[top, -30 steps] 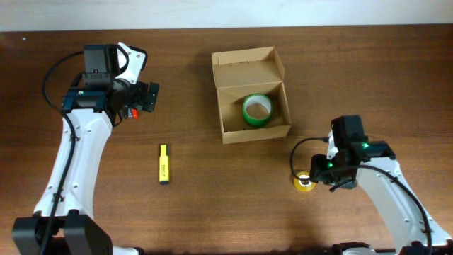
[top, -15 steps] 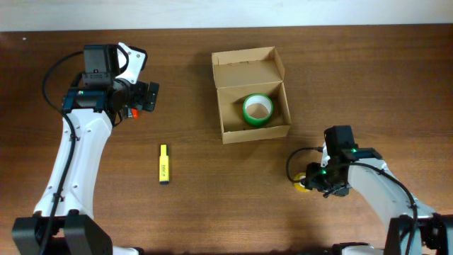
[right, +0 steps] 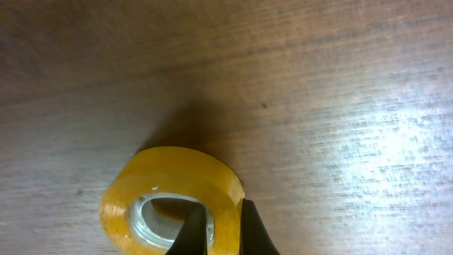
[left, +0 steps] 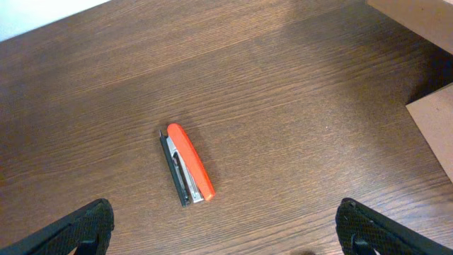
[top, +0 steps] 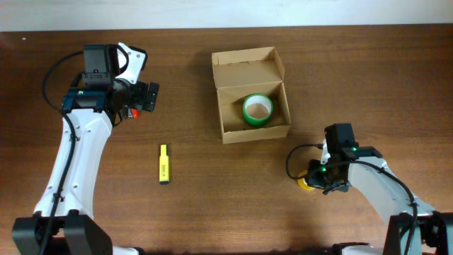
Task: Pack container
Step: 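Move the right gripper to the yellow tape roll and grasp it, then drop the yellow tape into the green tape roll inside the box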
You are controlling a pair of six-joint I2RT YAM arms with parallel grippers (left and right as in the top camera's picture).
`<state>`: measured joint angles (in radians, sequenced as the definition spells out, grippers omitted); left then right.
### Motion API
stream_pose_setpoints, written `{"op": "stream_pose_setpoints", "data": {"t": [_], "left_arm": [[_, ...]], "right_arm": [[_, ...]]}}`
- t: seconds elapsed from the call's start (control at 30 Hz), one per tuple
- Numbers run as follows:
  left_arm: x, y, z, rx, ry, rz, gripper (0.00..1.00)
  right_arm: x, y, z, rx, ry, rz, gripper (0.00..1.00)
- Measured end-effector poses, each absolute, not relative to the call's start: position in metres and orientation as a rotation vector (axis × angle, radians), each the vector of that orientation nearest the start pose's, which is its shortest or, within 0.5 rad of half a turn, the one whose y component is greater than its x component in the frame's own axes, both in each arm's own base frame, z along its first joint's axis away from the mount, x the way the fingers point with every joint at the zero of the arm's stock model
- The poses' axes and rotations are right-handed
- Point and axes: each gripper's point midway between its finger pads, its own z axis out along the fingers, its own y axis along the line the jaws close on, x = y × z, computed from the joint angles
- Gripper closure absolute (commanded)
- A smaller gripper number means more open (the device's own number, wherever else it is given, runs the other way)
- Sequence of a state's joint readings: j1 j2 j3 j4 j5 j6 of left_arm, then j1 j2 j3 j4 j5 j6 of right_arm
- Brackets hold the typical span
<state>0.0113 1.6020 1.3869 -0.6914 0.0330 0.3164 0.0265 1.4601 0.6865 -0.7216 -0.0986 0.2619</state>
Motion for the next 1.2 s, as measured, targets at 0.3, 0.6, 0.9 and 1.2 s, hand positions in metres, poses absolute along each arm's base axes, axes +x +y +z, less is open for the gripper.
{"op": "stream_pose_setpoints", "data": {"t": [0.3, 0.6, 0.9, 1.2], "left_arm": [[0.432, -0.001, 0.190, 0.390, 2.448, 0.099, 0.01], [0.432, -0.001, 0.190, 0.391, 2.448, 0.099, 0.01], [0.432, -0.001, 0.190, 0.394, 2.448, 0.100, 0.01], [0.432, -0.001, 0.190, 0.394, 2.449, 0.100, 0.01]], "right_arm": [[0.328, 0.028, 0.131, 0.212, 2.807, 0.210, 0.97], [0.374, 0.028, 0.227, -0.075, 2.596, 0.146, 0.97], [0.451, 0.046, 0.225, -0.416, 2.683, 0.097, 0.97], [0.429, 0.144, 0.176, -1.061, 2.675, 0.116, 0.96]]}}
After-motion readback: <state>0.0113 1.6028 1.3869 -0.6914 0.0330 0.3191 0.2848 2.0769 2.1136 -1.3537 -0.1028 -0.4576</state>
